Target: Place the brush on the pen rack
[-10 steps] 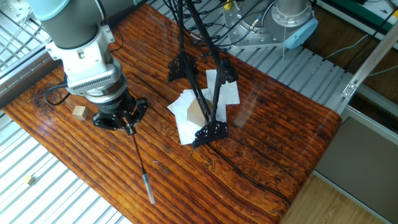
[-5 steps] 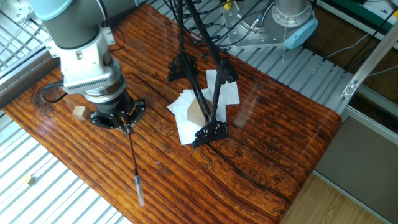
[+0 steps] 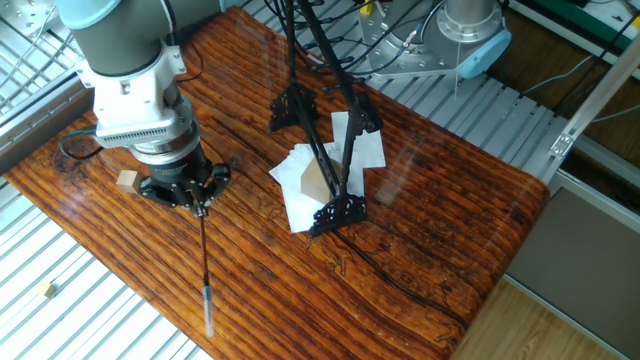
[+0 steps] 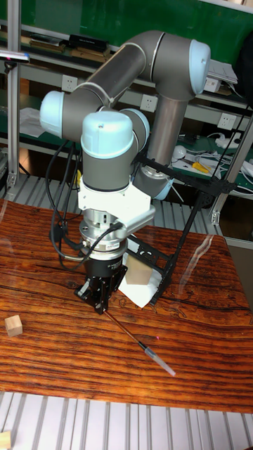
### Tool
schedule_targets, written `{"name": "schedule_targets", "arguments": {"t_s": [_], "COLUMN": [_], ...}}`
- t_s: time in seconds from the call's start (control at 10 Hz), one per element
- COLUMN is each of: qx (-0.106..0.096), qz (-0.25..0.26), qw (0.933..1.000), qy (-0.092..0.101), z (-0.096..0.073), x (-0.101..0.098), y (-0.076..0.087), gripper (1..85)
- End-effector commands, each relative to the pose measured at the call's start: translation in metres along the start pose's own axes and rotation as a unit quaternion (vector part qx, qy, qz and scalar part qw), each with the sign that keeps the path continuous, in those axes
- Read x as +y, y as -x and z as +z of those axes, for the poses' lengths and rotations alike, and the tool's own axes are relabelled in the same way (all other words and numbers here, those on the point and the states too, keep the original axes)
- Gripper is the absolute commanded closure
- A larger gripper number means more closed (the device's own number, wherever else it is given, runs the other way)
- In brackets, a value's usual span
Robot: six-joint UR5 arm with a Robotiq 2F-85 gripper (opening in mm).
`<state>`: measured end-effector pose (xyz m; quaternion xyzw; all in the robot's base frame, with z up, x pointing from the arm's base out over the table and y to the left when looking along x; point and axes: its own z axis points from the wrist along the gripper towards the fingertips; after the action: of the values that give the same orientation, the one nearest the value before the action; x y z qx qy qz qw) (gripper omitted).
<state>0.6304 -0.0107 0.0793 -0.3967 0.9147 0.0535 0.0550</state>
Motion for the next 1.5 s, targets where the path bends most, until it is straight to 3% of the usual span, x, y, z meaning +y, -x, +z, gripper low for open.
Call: {"name": "schedule_targets", "arguments": {"t_s": [0.0,0.5,0.8,1.0,1.2,1.3,1.4], "qx": [-0.018,-0.014,0.002,0.006,0.008,0.014,0.021], "qz": [0.053,0.054,0.097,0.132,0.159,0.17,0.187], "qw": [0.9984,0.9984,0.9928,0.9847,0.9787,0.9775,0.973], "qy": [-0.004,0.007,0.069,0.113,0.13,0.123,0.133], "z": [-0.002,-0.003,-0.021,-0.042,-0.051,-0.049,-0.051], "x": [-0.004,0.002,0.034,0.06,0.07,0.067,0.073], "y": [0.004,-0.001,-0.012,-0.01,-0.008,-0.01,-0.012], "gripper": [84.7,84.7,84.7,84.7,84.7,84.7,84.7]}}
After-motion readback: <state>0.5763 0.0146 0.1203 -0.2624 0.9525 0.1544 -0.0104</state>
